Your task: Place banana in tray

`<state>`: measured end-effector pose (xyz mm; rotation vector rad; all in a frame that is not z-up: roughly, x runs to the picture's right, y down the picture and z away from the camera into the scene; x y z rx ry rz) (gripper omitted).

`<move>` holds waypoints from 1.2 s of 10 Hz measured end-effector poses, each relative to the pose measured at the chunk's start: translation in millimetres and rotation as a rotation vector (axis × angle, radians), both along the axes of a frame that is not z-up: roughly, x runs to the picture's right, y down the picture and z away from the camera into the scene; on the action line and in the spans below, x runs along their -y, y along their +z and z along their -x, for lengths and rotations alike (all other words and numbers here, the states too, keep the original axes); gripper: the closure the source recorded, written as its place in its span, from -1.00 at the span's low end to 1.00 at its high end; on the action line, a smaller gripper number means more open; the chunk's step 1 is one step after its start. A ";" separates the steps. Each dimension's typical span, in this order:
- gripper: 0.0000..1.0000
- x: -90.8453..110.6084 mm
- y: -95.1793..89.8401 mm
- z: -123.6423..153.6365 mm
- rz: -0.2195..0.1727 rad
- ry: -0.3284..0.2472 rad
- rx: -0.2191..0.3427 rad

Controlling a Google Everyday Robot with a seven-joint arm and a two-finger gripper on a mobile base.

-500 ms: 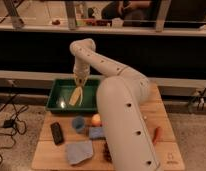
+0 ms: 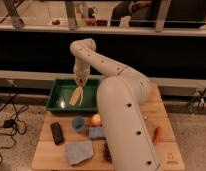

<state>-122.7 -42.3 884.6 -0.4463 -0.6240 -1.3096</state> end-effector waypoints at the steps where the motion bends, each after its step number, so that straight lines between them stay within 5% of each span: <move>1: -0.60 0.0 0.0 0.4 0.000 0.000 0.000; 12: -0.60 -0.4 0.3 0.8 0.001 0.000 0.001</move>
